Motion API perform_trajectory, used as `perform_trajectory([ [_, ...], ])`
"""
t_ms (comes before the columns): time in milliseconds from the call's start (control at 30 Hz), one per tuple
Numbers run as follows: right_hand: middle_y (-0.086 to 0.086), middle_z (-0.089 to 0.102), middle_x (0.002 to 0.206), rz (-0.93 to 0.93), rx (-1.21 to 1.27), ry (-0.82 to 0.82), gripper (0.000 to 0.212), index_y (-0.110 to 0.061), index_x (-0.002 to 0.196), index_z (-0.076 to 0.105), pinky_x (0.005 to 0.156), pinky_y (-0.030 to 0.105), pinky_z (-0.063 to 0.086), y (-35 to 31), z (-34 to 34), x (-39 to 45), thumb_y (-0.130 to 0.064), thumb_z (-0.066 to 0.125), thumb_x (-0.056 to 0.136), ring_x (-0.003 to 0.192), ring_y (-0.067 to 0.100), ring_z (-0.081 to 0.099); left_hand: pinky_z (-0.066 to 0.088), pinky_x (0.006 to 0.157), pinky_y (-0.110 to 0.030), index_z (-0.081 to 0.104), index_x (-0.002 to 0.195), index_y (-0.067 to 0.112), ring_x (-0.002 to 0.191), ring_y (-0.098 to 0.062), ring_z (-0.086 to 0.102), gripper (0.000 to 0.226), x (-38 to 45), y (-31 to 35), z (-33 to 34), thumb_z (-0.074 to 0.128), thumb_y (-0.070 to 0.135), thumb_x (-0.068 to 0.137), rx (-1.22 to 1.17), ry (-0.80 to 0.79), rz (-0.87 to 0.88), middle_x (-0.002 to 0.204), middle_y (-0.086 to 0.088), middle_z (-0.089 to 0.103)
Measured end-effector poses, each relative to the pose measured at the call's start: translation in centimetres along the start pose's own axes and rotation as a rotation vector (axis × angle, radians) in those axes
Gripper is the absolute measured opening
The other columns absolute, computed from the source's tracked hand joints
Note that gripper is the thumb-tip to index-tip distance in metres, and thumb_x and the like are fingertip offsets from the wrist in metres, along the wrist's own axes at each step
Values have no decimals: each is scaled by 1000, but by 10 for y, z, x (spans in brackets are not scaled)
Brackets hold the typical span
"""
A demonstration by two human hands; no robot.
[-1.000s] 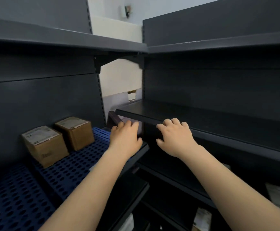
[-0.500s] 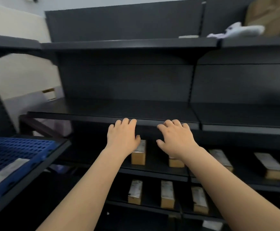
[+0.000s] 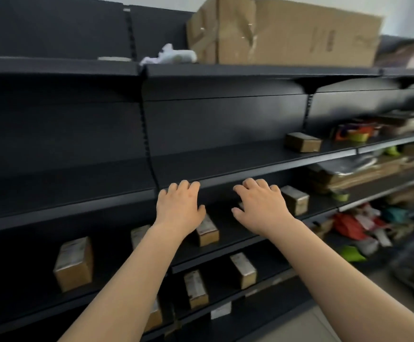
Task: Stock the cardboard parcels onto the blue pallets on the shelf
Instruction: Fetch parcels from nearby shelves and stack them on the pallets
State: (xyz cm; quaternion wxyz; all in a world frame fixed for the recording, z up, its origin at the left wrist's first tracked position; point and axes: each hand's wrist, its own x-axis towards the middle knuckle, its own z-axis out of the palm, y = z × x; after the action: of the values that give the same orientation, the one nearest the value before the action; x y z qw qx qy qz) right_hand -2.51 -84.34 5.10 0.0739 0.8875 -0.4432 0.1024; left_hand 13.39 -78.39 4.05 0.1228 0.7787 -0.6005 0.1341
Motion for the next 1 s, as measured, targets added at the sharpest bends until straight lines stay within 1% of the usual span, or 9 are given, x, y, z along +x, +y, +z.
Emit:
perform_trajectory([
  [233,5,39,141,216,-52,0,53,-21,139,38,102,42,33,94,8,15,-44,45,92,131,27,35,38,96,-36,32,139,21,120,-23,44,53,80,81,35,46,41,92,-83,-13,193,134,-2,45],
  [333,5,39,142,279,-72,-5,54,-21,140,37,103,42,33,131,14,31,-44,45,92,131,27,35,38,96,-36,31,139,20,120,-22,45,53,118,112,49,45,41,93,-104,4,259,135,-2,45],
  [500,5,42,139,367,-99,11,54,-20,140,38,103,42,34,190,19,62,-43,45,92,130,27,36,39,93,-36,34,136,21,117,-22,46,50,181,161,72,45,42,92,-156,11,343,132,-2,46],
  [633,4,42,140,420,-100,35,54,-21,140,38,104,42,34,233,22,83,-44,46,92,132,27,36,40,94,-37,32,139,21,119,-22,46,54,225,198,87,47,42,91,-205,4,392,133,-1,46],
  [800,4,44,136,457,-74,46,54,-21,140,37,101,40,35,282,33,102,-44,46,92,129,26,38,39,96,-38,31,140,22,123,-21,43,55,269,239,108,49,41,91,-251,-15,429,136,-1,44],
  [1000,3,45,136,460,7,37,55,-23,141,36,101,40,35,356,53,130,-44,47,91,128,26,39,37,99,-38,27,142,24,125,-21,41,58,321,287,138,48,41,91,-263,-49,385,140,0,41],
])
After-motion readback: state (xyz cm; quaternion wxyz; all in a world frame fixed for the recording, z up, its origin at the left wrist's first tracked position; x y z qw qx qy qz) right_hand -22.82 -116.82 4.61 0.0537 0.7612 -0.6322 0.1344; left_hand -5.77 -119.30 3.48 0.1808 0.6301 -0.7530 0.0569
